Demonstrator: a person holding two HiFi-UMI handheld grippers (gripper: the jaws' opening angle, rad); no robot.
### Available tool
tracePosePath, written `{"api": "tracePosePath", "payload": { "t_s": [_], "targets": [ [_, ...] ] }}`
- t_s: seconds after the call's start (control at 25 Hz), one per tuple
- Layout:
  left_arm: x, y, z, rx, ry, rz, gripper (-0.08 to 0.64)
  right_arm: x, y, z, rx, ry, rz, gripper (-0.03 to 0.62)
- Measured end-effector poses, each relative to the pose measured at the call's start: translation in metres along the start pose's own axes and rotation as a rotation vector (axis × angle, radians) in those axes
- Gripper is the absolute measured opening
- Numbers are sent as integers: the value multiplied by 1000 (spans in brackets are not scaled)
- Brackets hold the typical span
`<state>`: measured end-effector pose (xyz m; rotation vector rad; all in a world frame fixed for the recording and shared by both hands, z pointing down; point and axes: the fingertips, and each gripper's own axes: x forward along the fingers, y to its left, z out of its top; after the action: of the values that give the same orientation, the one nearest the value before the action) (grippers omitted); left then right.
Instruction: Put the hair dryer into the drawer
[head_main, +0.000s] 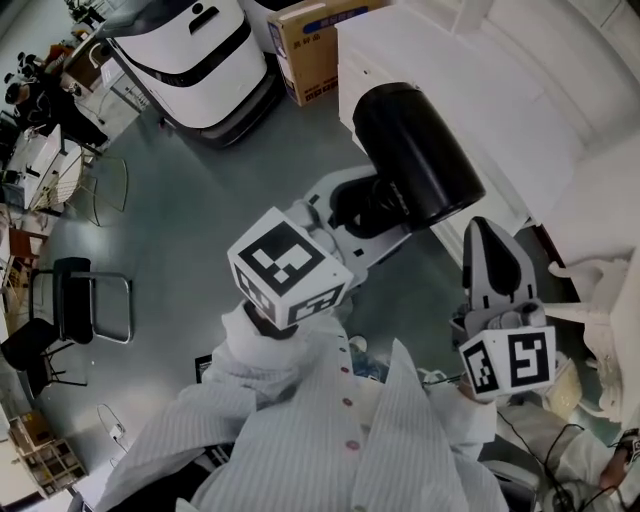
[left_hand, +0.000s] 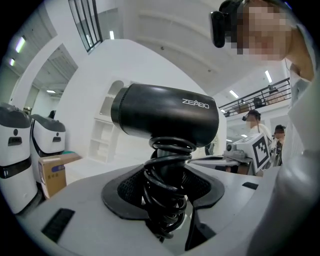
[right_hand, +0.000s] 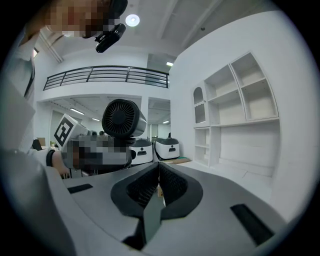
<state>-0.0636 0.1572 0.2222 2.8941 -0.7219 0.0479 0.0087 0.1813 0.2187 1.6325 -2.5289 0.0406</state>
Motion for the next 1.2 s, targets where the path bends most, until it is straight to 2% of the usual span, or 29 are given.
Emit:
{"api": "tracePosePath", "payload": {
  "t_s": [0.2,0.48,0.84,1.2],
  "targets": [
    [22,47,15,-1,-6,-39,218,47,-19,10,4,-1,-44,12],
    [39,92,18,-7,24,-104,218,88,-32,13,19,16,-116,12],
    [70,120,8,-21,56,-191,218,111,-54,1,50,50,-205,12],
    [122,146,3,-27,84,-220,218,140,-108,-9,73,63,-241,12]
  ]
}}
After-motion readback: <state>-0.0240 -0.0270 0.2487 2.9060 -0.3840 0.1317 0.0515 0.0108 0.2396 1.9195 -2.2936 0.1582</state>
